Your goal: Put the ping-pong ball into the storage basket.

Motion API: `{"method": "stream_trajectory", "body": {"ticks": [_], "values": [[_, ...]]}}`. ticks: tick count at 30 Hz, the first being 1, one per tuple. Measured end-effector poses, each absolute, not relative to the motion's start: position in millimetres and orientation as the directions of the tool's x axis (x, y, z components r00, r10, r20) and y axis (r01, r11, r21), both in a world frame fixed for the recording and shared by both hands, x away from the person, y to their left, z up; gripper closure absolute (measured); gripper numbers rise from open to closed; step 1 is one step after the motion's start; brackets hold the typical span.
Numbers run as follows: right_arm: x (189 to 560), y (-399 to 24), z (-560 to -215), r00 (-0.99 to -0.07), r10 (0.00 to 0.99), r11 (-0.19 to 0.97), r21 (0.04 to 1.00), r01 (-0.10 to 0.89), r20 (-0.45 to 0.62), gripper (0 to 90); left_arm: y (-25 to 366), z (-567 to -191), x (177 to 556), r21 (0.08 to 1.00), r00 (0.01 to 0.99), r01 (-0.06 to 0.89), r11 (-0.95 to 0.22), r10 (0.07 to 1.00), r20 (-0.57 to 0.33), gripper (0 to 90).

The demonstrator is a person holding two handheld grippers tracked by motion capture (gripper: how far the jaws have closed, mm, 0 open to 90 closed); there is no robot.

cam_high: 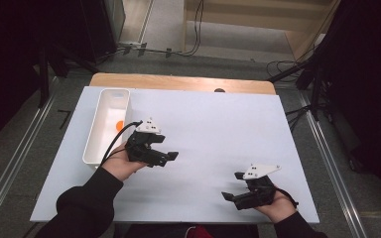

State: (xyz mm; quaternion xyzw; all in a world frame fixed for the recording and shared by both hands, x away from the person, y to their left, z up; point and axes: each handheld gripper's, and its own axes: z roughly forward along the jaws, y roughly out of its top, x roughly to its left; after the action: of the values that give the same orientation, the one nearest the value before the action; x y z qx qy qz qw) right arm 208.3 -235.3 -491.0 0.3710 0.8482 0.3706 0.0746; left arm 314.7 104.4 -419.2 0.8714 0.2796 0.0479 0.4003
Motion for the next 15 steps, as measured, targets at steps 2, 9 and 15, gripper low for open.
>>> {"method": "stream_trajectory", "body": {"ticks": [2, 9, 15], "values": [[208.4, -235.5, -490.9, -0.714, 0.684, 0.450, 0.683, 0.575, 0.149, 15.0, 103.7, -420.8, 312.7, 0.720, 0.845, 0.444, -0.534, 0.516, -0.138, 23.2], [208.4, -235.2, -491.2, -0.713, 0.685, 0.450, 0.683, 0.575, 0.150, 15.0, 103.2, -424.8, 306.1, 0.728, 0.856, 0.424, -0.540, 0.501, -0.126, 23.2], [208.4, -235.2, -491.3, -0.713, 0.685, 0.451, 0.682, 0.576, 0.149, 15.0, 106.0, -429.1, 301.8, 0.731, 0.861, 0.416, -0.541, 0.493, -0.125, 23.1]]}}
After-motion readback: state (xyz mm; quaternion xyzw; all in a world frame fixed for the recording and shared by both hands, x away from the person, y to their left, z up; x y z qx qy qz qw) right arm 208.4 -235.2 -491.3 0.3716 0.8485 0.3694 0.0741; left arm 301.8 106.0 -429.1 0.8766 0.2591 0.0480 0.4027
